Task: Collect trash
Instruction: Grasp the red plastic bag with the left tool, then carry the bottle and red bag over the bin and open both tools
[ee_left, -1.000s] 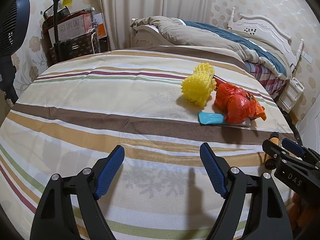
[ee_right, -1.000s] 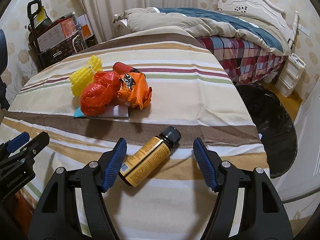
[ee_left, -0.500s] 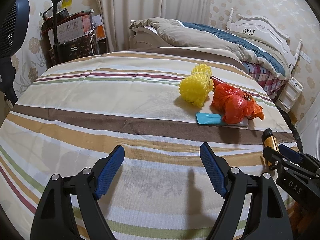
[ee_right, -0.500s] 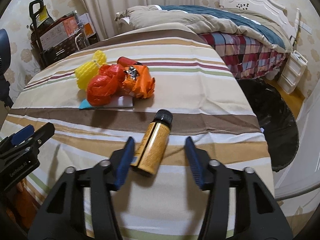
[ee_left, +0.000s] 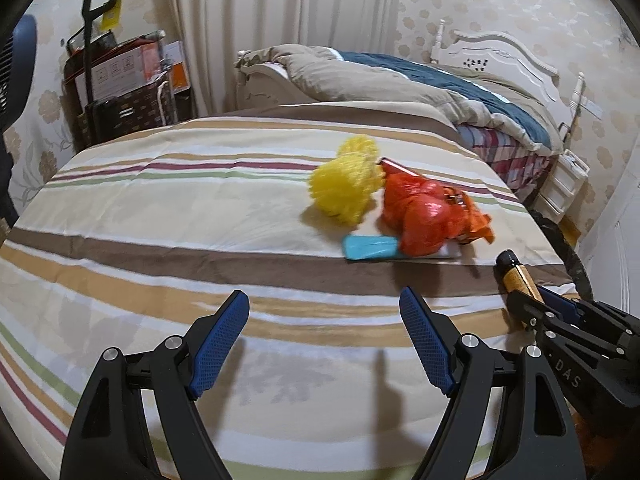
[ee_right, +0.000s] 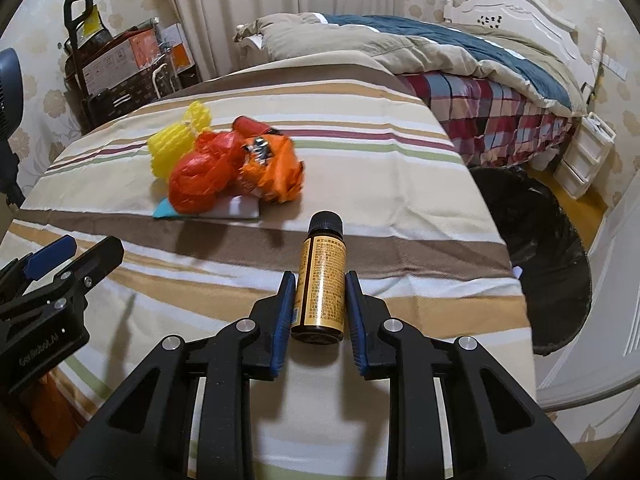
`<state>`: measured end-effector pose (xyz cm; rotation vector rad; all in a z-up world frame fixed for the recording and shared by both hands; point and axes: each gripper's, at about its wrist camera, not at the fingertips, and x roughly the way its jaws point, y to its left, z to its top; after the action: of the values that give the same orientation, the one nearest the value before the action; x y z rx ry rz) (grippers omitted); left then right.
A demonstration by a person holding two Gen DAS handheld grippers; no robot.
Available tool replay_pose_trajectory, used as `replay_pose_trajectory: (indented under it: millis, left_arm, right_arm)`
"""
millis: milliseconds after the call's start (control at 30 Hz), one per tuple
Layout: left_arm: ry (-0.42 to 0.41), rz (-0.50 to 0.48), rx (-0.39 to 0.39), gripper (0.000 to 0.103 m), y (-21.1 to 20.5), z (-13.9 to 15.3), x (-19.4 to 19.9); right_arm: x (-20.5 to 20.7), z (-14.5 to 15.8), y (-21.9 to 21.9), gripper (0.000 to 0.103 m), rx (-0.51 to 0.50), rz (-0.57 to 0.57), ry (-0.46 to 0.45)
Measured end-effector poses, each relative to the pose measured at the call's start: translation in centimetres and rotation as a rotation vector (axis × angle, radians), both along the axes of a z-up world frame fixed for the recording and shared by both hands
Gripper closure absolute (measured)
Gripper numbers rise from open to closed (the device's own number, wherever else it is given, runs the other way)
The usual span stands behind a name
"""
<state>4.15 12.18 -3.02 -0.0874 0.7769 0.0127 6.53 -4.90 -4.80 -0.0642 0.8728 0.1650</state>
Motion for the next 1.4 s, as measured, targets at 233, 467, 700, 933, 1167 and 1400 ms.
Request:
replay_pose_trajectory:
  millis: [233,467,700,933,1167,1400]
  left_arm:
    - [-0.014,-0.051,0.025,0.025,-2.6,0.0,1.6]
    - [-0.013,-0.065,0.050,0.025,-4.4,-0.1,3.4]
    - [-0.013,-0.080,0.061,0.042,-5.5,-0.1,4.6]
    - [0.029,-0.110,0.013,0.077,-5.2,-0.6,5.1]
    - [0.005,-0.121,0.018,0.079,-5.0,-0.4,3.8]
    - [-0.007,-0.120,0.004,0.079,-4.8,0.1,1.8]
  right_arm:
    - [1.6,0.0,-2.0,0.078,0.009,-0.022,-0.002]
    - [2.9,0.0,-3.3,0.078,0.034,-0.021,0.004]
    - [3.6,-0.2,-4.0,0.078,0.066,-0.001,0.014]
    - [3.4,-0.2,-4.0,0.078,0.075,0.015,0.013]
    - [2.9,0.1,-4.0,0.079,0.069,0.014,-0.009]
    - [1.9,0.6,-4.4,0.080,0.075,0.007,-0.021]
